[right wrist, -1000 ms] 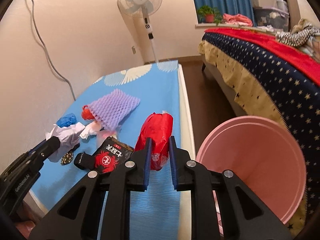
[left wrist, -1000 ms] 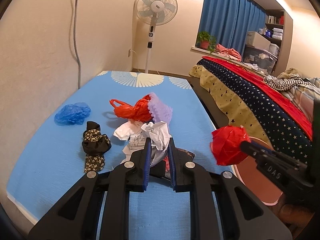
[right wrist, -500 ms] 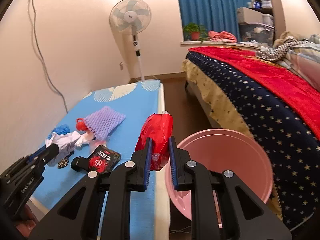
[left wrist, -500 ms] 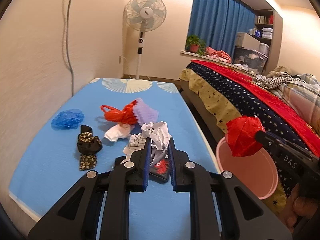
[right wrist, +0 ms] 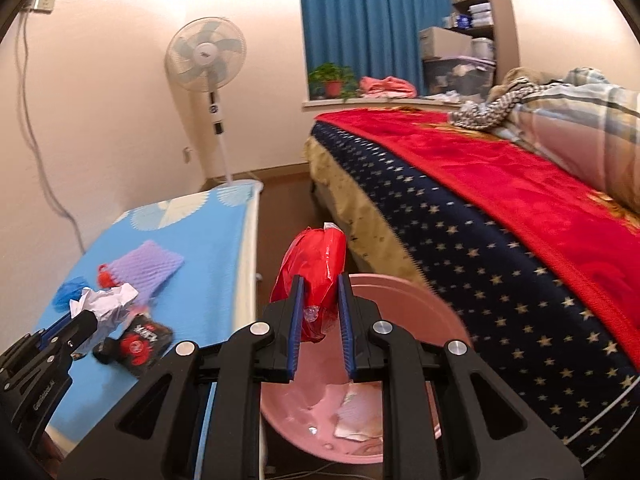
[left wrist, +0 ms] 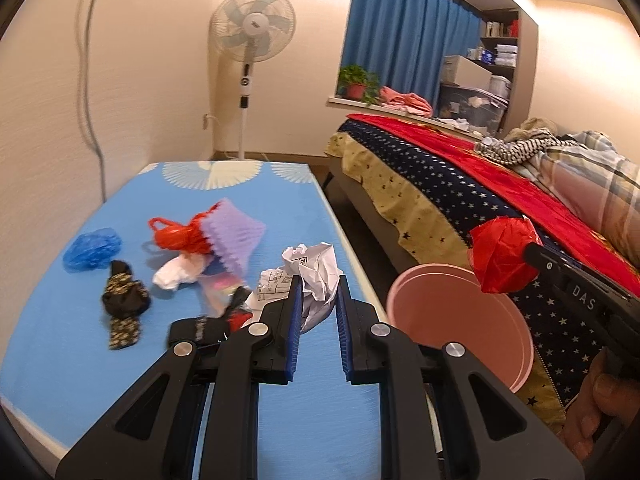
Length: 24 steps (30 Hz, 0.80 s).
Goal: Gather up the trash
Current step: 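Carry the red bag and crumpled paper over the pink bin and release both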
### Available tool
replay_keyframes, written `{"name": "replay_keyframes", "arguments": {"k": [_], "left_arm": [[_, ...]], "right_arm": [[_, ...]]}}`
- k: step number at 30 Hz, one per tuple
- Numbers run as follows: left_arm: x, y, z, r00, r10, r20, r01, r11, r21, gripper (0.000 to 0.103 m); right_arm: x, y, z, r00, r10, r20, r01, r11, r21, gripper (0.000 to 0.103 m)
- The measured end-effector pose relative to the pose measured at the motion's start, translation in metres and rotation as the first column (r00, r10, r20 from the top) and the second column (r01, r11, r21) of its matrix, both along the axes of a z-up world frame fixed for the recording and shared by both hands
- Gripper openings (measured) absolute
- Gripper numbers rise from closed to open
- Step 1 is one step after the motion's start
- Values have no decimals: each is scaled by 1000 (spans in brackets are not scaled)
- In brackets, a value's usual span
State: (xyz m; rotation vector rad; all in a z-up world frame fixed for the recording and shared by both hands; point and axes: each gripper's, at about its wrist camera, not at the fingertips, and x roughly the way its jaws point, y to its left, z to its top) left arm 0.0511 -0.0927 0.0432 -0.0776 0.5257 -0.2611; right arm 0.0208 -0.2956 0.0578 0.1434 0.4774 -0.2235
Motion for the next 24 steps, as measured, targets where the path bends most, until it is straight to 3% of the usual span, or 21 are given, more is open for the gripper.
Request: {"name": "replay_keyframes", "arguments": {"k": [12, 24], "left_arm": [[10, -54, -2, 994, -104, 19, 104, 995, -7, 16], [13, -91, -10, 971, -239, 8, 239, 969, -56, 16]], "right_arm": [[-6, -35, -2, 989, -145, 18, 146, 989, -20, 18], [-3, -60, -11, 970, -242, -3, 242, 970, 25, 18]]}}
